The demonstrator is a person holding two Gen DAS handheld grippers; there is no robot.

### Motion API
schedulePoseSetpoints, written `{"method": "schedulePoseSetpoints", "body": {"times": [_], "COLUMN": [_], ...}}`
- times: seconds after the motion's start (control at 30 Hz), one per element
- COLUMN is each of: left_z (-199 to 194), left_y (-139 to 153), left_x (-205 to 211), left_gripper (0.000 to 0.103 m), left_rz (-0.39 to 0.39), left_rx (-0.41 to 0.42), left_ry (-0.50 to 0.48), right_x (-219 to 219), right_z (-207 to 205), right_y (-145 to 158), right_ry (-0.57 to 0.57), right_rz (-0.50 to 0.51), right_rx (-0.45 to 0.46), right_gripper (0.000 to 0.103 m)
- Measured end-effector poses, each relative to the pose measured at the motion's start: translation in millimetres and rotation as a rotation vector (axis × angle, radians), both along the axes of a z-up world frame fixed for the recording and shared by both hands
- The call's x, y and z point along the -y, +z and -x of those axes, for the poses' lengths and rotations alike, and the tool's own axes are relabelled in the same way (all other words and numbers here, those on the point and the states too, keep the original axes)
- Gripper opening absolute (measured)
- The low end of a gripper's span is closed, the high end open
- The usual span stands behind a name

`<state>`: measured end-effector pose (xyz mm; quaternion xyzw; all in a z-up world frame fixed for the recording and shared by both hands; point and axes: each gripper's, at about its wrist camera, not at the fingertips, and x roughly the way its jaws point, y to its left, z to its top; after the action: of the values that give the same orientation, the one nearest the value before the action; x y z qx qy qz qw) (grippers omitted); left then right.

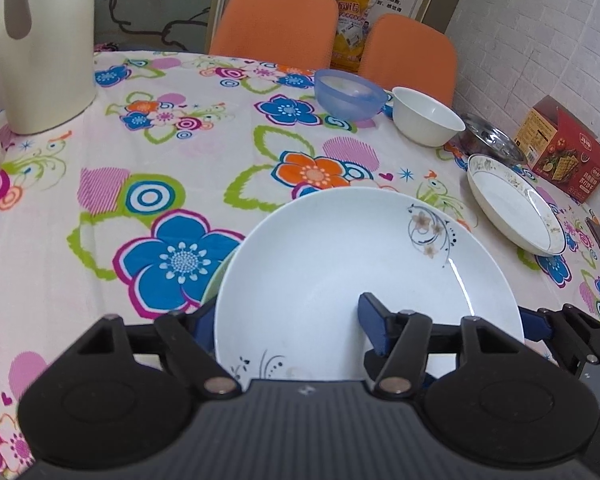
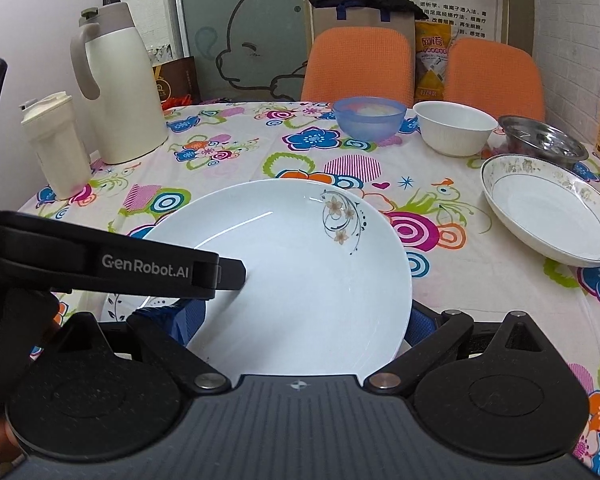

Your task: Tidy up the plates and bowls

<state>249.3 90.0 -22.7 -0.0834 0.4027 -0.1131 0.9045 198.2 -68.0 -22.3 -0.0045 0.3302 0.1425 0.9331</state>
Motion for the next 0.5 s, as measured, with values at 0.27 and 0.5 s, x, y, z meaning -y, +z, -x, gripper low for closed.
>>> {"method": "schedulePoseSetpoints", "body": {"times": [0.27,0.5], "left_z": [9.0,11.7], "left_y": [25.4,30.6], "left_x": [-1.4,4.6], "left_gripper": [0.071,0.072], "left_rz": [-0.056,-0.063], "left_rx": [0.132,0.135], "left_ry": [-0.001,-0.011], "right_x": [3.8,33.3], "right_z": [1.0,6.4], "right_y": [3.0,5.4], "right_ry": [-0.001,-0.07], "right_rz": [0.008,-0.041], "right_rx": [0.033,0.028], "right_gripper": [0.086,0.086]}}
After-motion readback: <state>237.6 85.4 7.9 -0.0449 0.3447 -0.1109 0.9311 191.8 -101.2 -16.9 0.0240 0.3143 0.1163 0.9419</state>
